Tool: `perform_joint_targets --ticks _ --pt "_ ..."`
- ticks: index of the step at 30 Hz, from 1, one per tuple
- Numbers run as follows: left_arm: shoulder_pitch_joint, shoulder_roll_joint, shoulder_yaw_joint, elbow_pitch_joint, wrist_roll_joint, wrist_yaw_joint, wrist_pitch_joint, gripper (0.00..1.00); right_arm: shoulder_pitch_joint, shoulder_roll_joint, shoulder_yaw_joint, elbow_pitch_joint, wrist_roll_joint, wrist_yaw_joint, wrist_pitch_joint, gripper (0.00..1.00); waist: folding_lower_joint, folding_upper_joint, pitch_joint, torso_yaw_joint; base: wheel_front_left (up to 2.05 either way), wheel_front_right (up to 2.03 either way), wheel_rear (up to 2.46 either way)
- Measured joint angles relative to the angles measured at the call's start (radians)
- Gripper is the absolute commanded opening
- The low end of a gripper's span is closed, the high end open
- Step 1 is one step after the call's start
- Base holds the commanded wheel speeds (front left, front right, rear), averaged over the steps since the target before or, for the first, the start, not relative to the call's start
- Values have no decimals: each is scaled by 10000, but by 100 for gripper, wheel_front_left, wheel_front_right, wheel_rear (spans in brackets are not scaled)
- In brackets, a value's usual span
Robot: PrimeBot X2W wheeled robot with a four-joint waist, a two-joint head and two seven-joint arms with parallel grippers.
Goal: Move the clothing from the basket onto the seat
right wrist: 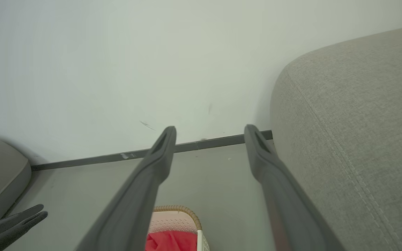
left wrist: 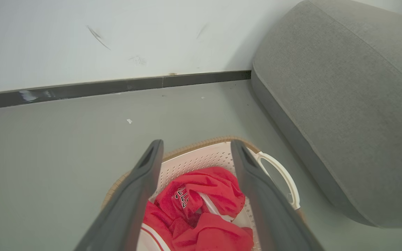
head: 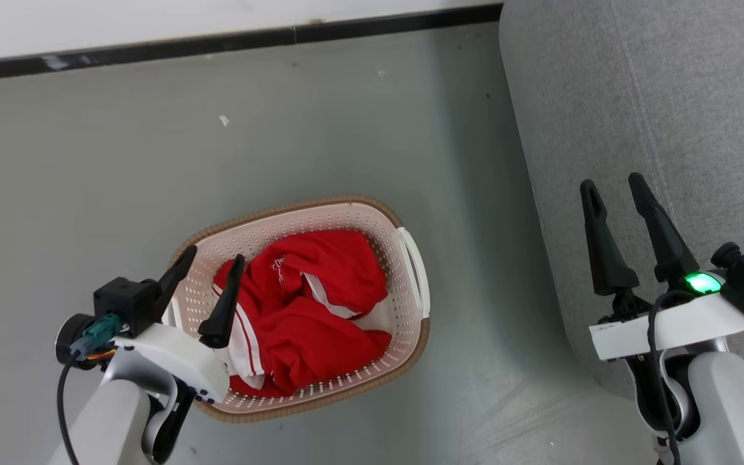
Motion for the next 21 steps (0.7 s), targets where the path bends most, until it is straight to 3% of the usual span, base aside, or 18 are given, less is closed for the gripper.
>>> perform_joint_targets --ticks 21 --pt "-1420 -301 -1039 1944 430 -169 1239 100 -1178 86 351 -92 2 0 -27 100 0 0 1771 -673 0 0 0"
